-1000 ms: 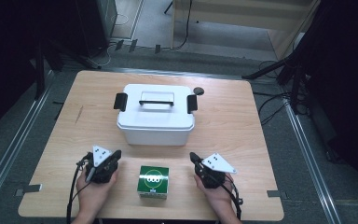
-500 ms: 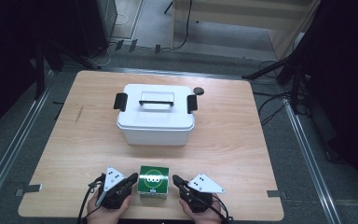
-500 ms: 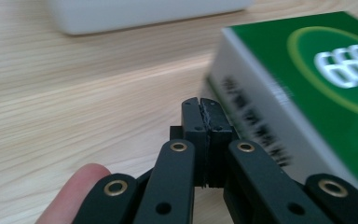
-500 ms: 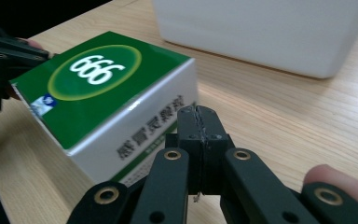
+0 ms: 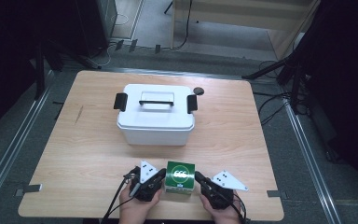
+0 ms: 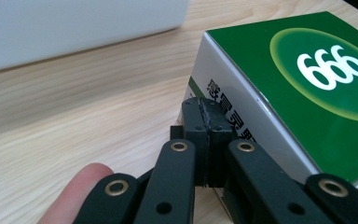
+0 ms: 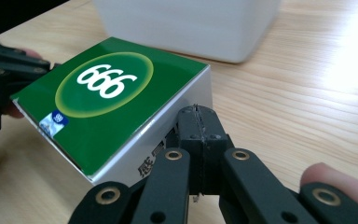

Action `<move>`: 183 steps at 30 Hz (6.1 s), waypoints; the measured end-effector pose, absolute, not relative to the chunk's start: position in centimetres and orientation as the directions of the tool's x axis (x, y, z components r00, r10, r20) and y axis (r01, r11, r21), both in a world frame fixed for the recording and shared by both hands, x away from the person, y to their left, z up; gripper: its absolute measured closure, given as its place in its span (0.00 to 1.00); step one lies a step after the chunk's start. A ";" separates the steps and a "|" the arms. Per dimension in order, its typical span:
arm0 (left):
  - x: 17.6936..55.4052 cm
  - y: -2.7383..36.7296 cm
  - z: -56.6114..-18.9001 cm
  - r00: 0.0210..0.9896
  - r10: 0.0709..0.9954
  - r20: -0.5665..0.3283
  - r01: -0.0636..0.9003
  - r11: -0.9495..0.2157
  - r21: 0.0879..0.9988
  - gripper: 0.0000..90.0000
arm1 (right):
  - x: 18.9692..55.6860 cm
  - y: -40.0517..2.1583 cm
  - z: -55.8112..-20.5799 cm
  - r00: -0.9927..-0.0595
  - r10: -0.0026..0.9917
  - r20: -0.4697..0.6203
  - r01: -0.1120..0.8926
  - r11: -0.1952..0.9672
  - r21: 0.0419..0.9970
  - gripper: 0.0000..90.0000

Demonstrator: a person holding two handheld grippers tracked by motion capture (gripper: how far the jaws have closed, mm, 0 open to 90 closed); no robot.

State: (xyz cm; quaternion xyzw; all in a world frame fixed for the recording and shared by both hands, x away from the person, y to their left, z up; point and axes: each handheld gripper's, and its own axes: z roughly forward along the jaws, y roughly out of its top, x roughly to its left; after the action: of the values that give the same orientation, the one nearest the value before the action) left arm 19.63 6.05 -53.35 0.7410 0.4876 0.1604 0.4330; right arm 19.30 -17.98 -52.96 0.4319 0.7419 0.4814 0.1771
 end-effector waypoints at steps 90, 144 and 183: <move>20.0 29.6 -55.1 -0.059 0.998 0.035 0.529 0.002 0.848 0.15 | 36.8 -16.3 -35.5 -0.843 0.466 -0.270 0.209 0.744 0.634 0.55; 20.0 29.7 -55.1 -0.040 0.999 0.020 0.540 0.005 0.842 0.15 | 41.3 -1.8 -34.3 -0.946 0.021 -0.324 -0.072 0.959 0.273 0.83; 20.1 30.0 -55.0 -0.066 0.998 0.000 0.525 0.035 0.850 0.16 | 41.2 -0.8 -32.6 -0.916 0.008 -0.401 -0.092 0.969 0.229 0.95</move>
State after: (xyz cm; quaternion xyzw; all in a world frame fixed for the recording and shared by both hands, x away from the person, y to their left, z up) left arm 20.06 29.96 -55.00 0.5971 0.6378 0.3552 0.3325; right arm 41.20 -0.77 -32.65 -0.0218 0.9711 0.1226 0.2035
